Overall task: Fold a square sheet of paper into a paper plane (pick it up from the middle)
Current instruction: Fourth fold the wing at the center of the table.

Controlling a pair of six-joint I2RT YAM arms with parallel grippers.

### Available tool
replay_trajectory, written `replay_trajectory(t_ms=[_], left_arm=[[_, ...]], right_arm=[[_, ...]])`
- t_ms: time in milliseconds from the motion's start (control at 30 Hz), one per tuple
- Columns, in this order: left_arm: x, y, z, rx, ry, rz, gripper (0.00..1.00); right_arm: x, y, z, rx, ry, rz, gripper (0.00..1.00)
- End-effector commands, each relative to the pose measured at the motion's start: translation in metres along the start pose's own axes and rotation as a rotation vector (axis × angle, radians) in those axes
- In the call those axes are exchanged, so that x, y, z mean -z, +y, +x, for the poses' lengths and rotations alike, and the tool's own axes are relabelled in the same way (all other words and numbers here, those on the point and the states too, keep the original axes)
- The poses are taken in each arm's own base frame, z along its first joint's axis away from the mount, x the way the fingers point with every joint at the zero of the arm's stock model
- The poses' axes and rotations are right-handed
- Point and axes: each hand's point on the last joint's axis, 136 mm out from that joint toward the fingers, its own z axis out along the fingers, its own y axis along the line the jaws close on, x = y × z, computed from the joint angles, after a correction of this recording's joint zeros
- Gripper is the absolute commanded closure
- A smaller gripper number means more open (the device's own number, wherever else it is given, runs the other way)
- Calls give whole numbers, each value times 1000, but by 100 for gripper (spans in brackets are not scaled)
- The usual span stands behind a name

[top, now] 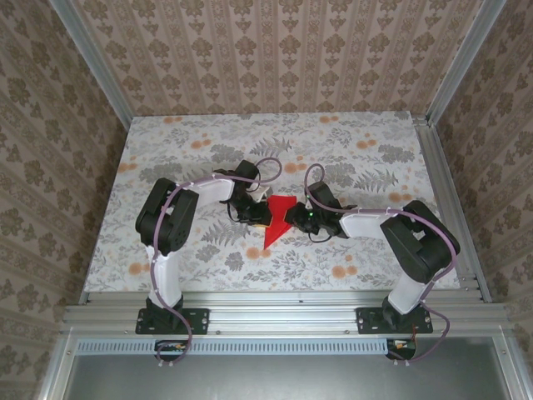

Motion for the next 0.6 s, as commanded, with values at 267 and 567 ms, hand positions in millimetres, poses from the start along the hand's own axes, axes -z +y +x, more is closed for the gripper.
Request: replay_trajectory(t_ms=[267, 567], left_arm=[[-31, 49, 32, 41, 117, -175, 85], [-33, 50, 34, 43, 121, -174, 85]], right_arm=[[-8, 15, 7, 16, 31, -22, 85], [-10, 20, 11, 50, 48, 48, 89]])
